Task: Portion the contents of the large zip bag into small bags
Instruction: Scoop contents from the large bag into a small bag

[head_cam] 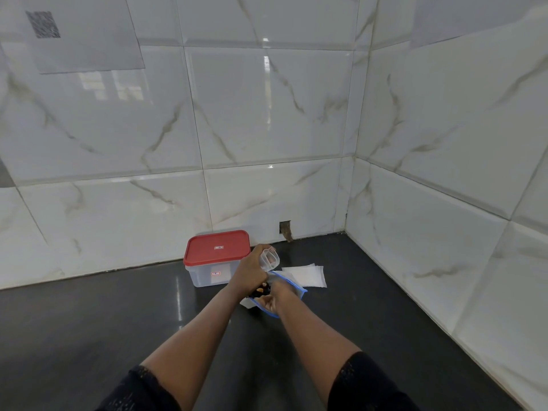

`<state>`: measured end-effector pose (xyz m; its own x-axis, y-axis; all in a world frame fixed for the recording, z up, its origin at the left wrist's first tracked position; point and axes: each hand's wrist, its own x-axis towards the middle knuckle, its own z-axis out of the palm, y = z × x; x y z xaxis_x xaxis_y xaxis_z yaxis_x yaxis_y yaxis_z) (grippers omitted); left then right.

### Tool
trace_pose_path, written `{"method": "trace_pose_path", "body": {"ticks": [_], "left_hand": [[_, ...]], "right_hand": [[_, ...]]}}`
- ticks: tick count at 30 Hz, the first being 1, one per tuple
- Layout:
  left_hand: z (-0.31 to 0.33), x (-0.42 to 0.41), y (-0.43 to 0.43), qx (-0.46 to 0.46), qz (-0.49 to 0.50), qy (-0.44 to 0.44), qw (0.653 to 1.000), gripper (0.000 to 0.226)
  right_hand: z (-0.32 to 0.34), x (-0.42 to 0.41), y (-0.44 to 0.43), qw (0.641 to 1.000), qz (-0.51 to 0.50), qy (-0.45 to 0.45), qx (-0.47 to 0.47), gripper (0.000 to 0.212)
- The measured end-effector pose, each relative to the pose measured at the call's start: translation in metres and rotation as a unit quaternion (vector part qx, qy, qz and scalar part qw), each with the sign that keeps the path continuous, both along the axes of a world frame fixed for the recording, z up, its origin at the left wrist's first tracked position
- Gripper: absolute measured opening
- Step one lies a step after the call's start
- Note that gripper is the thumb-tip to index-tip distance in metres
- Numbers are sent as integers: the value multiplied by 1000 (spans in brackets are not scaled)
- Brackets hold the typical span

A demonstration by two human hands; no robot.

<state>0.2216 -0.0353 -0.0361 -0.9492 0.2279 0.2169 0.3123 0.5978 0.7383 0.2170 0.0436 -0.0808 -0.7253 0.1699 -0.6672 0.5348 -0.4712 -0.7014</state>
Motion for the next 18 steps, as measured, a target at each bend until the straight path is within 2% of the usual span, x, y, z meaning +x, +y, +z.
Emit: {"method": "trace_pose_path", "body": {"ticks": [3,6,10,13,15,18], "left_hand": [[-4,0,-2,-10,-4,-4,1000,53],[-4,0,-4,-9,2,-4,1000,54],[-1,-2,-3,-2,12,1,1000,53],[1,-2,-2,-1,15,0,1000,57],[0,-2,-2,-3,15,2,1000,58],[-3,-1,0,-8,12,4,1000,56]], "right_hand": [[-18,-15,-3,1000,14,-4,10,26],[-12,-13,-3,1000,10,-4,-8,17],[-8,-13,-5,1000,28,-5,13,26],[11,4,-1,1000,12,5,5,18],[16,8,4,999,16,6,46,19],[26,17,6,997,48,-4,66,8]]}}
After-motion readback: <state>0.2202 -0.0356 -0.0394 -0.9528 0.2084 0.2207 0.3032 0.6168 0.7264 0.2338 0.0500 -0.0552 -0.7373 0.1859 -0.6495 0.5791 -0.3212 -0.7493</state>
